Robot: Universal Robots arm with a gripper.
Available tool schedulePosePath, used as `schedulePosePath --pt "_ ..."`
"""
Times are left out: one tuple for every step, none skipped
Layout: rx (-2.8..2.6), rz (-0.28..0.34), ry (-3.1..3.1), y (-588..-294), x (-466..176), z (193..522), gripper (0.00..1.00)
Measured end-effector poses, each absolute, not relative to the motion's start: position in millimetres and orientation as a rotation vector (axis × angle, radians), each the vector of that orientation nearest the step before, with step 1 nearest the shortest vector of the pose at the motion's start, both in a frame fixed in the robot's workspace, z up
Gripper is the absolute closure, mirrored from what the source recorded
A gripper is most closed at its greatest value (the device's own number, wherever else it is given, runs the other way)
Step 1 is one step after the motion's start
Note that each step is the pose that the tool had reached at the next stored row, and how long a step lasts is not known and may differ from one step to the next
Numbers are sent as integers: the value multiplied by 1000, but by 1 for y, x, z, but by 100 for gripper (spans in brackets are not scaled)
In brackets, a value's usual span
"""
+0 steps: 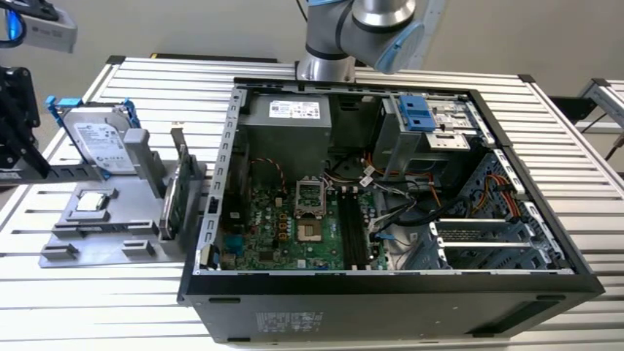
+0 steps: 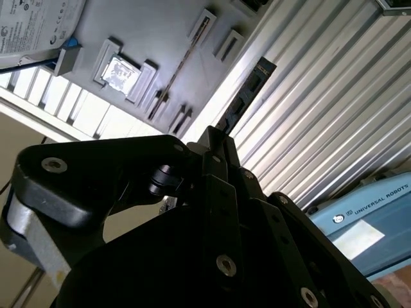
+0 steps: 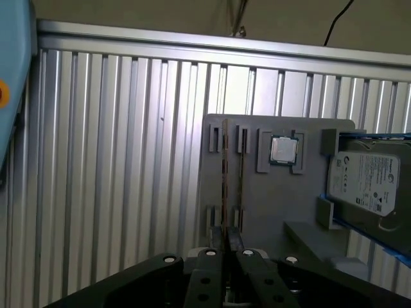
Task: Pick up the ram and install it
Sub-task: 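Pick up the ram and move it above insertion slot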
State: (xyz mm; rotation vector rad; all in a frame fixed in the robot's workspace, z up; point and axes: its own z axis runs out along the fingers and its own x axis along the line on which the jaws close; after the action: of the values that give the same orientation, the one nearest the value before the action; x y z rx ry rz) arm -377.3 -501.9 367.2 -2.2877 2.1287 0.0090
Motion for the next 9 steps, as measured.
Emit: schedulePosePath --pt "-2288 9 2129 -502 -377 368 100" --pt "-2288 9 2129 -502 -377 369 100" --pt "-2288 9 2129 -502 -377 370 100" --pt "-2288 9 2129 -502 -377 370 100" --pt "-2288 9 2129 -502 -377 371 100" --pt "-2288 9 2129 -502 -377 372 100" --pt "-2288 9 2129 -502 -377 373 100" --pt "-2288 9 2129 -502 -377 373 100" --pt "-2288 9 2129 -502 -377 374 100"
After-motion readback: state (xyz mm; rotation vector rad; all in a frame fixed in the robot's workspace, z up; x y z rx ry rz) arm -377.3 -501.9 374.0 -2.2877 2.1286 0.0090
